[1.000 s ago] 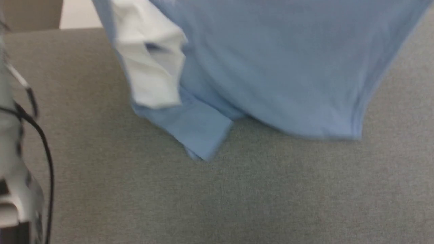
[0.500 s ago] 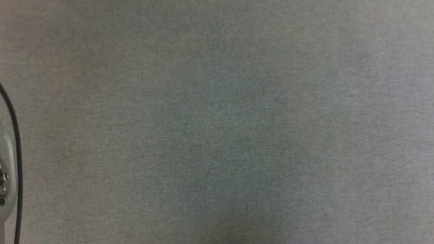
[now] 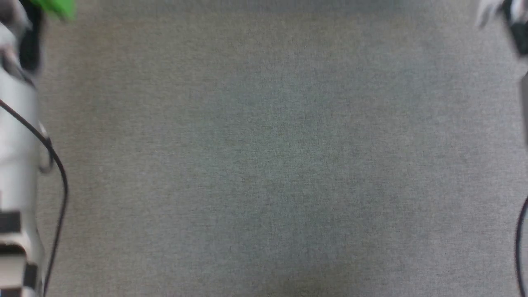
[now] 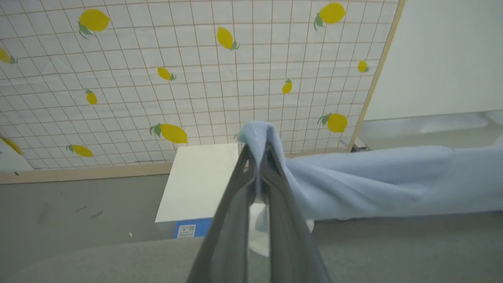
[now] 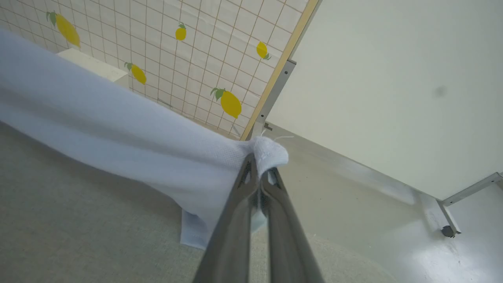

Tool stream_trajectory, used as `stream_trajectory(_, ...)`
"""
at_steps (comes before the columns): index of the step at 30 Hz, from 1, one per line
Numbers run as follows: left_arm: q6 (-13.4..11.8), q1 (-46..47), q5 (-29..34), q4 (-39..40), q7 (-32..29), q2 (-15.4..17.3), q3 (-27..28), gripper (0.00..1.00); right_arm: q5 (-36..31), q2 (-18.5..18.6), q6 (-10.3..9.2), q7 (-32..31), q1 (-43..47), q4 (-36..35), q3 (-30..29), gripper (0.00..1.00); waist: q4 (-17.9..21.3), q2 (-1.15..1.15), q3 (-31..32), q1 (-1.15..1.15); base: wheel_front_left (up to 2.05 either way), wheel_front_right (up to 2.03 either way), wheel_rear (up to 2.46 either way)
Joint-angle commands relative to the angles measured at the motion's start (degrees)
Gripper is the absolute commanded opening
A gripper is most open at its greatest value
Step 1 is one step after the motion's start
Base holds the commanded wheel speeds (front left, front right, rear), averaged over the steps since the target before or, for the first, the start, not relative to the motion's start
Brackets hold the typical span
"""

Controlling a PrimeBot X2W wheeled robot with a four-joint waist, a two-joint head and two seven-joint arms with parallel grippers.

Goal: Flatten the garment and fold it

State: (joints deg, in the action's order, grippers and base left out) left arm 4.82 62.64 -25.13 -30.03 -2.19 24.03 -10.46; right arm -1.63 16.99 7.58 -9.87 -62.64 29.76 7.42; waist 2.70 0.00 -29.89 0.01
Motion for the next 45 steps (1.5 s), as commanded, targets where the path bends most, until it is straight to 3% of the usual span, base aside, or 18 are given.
stream_trajectory(1,0.5,-3.2,0.3,-0.4,-1.2,0.8,-0.8,0.0,1.3,0.4,-0.09,0.7,2.8,0.3,0.3,0.0,-1.4,0.0,3.7,-0.01,0.0,0.0,0.0)
stream_trajectory(8,2.1,-20.9,-5.3,3.2,-13.2,1.3,-5.4,0.0,8.7,2.0,-0.09,-1.3,17.6,-1.2,3.7,0.0,-2.9,0.0,11.4,-0.01,0.0,0.0,0.0)
stream_trajectory(14,2.1,-36.8,-12.3,13.1,-25.8,3.4,-7.6,0.0,12.4,3.8,-0.09,-4.1,29.5,-6.6,4.4,0.0,-3.5,0.0,16.4,-0.01,0.0,0.0,0.0)
stream_trajectory(18,-1.1,-48.3,-15.8,22.6,-30.9,4.7,-7.5,0.0,12.9,4.4,-0.09,-7.0,37.6,-10.6,3.2,0.0,-3.7,0.0,19.2,-0.01,0.0,0.0,0.0)
stream_trajectory(27,-9.7,-68.1,-18.5,38.1,-35.4,6.0,-7.3,0.0,12.7,4.2,-0.09,-13.1,53.9,-18.3,-2.0,0.0,-4.1,0.0,22.7,-0.01,0.0,0.0,0.0)
stream_trajectory(32,-12.9,-75.3,-17.8,42.5,-34.9,5.8,-7.8,0.0,11.5,1.5,-0.09,-16.4,63.1,-22.2,-7.2,0.0,-4.5,0.0,23.8,-0.01,0.0,0.0,0.0)
stream_trajectory(36,-14.4,-78.5,-16.6,43.9,-32.7,5.1,-8.1,0.0,10.4,-2.5,-0.09,-15.4,68.8,-26.1,-11.2,0.0,-4.4,0.0,24.2,-0.01,0.0,0.0,0.0)
stream_trajectory(39,-14.3,-79.2,-14.1,44.1,-26.1,3.5,-7.6,0.0,9.7,-5.5,-0.09,-10.6,71.6,-27.9,-12.7,0.0,-4.1,0.0,24.6,-0.01,0.0,0.0,0.0)
stream_trajectory(45,-14.7,-75.2,-3.1,39.2,-9.3,0.4,-9.0,0.0,7.1,-9.4,-0.09,1.3,72.9,-27.7,-13.9,0.0,-3.1,0.0,24.7,-0.01,0.0,0.0,0.0)
